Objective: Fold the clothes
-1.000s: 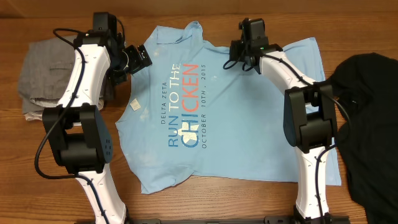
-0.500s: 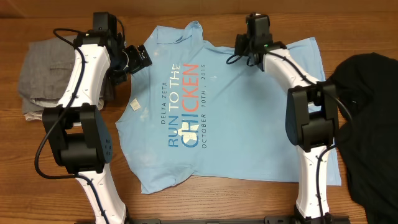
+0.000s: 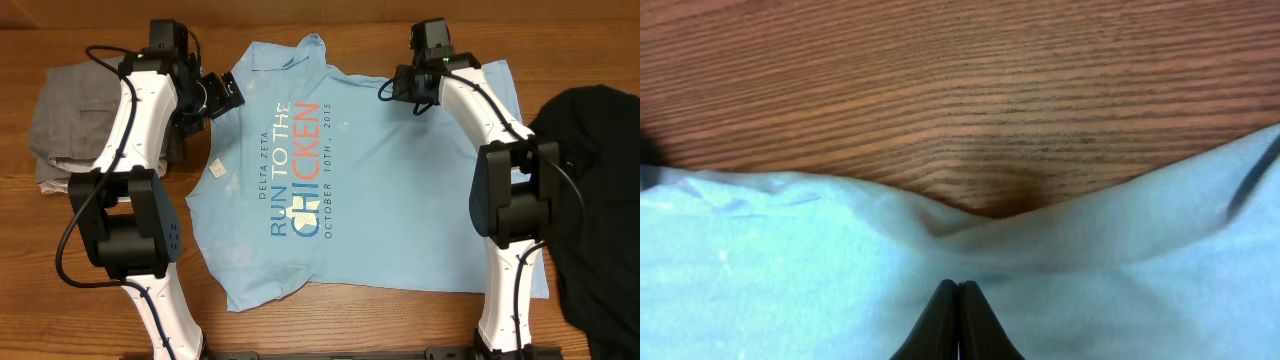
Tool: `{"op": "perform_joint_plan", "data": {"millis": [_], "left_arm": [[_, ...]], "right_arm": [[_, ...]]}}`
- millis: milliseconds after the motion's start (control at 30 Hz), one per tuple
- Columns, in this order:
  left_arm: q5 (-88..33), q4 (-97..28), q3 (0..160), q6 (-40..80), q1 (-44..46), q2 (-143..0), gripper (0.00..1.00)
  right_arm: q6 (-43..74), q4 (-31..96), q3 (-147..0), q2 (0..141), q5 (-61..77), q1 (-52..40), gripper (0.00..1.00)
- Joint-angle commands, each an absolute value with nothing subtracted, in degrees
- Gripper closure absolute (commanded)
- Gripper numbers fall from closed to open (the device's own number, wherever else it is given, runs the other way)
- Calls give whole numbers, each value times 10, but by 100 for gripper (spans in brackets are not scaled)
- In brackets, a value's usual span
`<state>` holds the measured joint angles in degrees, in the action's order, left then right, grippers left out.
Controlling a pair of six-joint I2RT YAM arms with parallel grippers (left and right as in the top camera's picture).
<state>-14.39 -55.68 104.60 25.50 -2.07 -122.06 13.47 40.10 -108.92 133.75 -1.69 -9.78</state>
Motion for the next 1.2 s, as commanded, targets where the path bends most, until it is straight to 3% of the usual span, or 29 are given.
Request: {"op": "perform_joint_plan", "data": {"millis": [0,467,867,1167], "left_arm": [[-148,-556,1042,247,-19,-1226,0],[-148,-556,1042,247,-19,-1226,0],[-148,-556,1042,247,-19,-1226,0],[-148,-556,1042,247,-19,-1226,0]], "right_arm": [[138,387,-1079,1361,-14,-97,96],[138,363,-1071,1375,-23,-96,96],[138,419,-1071,1375,-27,-95,96],[138,335,-1071,1380,-40,-95,96]]}}
